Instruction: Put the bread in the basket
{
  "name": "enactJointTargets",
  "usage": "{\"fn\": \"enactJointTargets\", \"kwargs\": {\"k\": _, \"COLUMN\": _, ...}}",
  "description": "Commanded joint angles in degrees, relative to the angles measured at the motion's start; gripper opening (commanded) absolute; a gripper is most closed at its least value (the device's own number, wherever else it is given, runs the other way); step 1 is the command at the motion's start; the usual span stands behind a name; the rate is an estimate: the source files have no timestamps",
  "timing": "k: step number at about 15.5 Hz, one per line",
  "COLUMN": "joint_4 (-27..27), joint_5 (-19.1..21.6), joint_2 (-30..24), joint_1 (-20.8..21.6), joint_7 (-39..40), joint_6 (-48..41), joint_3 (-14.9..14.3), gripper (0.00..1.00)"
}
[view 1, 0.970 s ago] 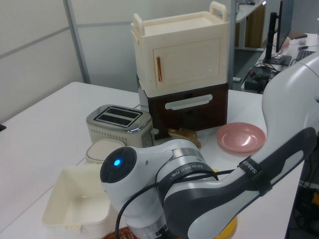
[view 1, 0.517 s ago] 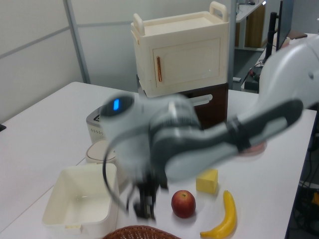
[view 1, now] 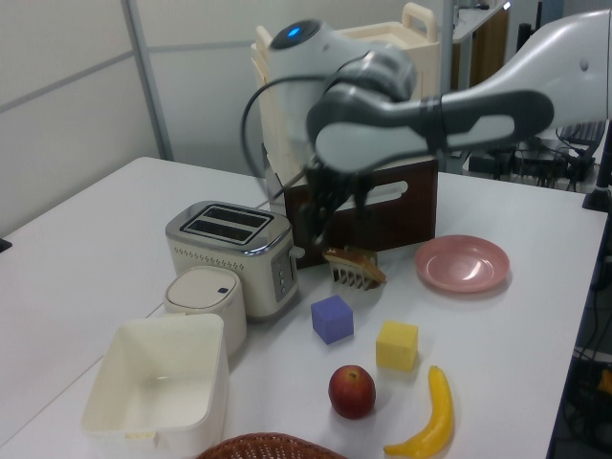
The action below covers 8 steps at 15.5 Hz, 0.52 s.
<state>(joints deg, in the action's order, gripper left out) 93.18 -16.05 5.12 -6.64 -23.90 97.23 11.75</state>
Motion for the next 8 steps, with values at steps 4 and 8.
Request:
{"fn": "enactJointTargets", "kwargs": {"k": 4, "joint_4": 0.1, "joint_5": 7.6, "joint_2": -3.7, "joint_1": -3.1, "joint_7": 9.6, "joint_6": -0.5, "joint_3": -4.9, "gripper": 1.00}}
{"fn": "enactJointTargets", "kwargs": {"k": 8, "joint_4": 0.1, "joint_5": 9.5, "joint_2": -3.5, "joint_1": 0.2, "joint_7": 9.0, "joint_6": -0.5, "joint_3": -6.9, "gripper": 1.00}}
